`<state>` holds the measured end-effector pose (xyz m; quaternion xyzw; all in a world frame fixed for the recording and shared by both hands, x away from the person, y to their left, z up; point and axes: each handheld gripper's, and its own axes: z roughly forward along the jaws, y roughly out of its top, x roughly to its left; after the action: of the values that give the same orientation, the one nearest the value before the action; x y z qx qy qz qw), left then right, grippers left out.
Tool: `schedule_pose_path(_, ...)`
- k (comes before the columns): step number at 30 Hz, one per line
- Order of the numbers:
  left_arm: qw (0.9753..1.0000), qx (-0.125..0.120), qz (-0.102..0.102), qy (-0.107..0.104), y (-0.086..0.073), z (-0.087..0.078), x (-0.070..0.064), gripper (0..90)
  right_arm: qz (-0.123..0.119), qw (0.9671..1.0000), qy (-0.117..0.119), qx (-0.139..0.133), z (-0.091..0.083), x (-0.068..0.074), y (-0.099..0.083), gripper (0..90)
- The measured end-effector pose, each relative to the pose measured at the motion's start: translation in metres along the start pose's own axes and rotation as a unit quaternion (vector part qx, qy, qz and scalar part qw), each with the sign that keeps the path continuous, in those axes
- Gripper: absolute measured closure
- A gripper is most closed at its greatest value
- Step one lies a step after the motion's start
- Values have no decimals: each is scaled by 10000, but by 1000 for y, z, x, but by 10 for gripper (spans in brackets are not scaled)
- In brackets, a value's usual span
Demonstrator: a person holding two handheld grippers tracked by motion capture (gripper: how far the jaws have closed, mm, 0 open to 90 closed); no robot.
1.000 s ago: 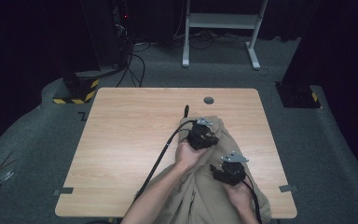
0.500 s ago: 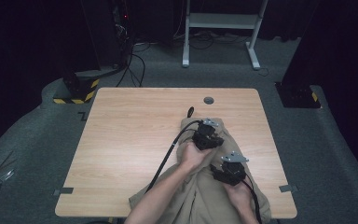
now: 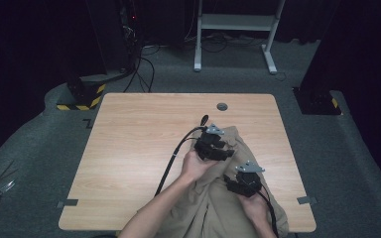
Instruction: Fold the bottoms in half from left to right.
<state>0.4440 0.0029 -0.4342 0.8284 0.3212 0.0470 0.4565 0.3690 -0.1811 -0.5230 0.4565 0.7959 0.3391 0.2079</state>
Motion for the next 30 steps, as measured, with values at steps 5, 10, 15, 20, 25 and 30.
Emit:
schedule_pose_path(5,9998,-56,104,156,-22,-36,3,441,2,10000,19,-15,-1,0,-1,372)
schedule_pose_path(10,9994,75,198,285,-51,-56,7,430,89,9999,117,-44,-8,-2,-4,399)
schedule_pose_path(15,9993,247,157,233,-74,-63,8,414,59,9999,124,-88,-20,-4,-6,397)
schedule_pose_path(20,9995,287,-28,160,-93,-64,8,405,-5,9999,137,-28,-36,-14,-9,370)
schedule_pose_path(25,9994,250,-236,37,-109,-58,5,418,44,9998,90,147,-46,-28,-20,329)
schedule_pose_path(30,9988,381,-268,126,-112,-50,0,564,10,9990,199,394,-42,-30,-27,331)
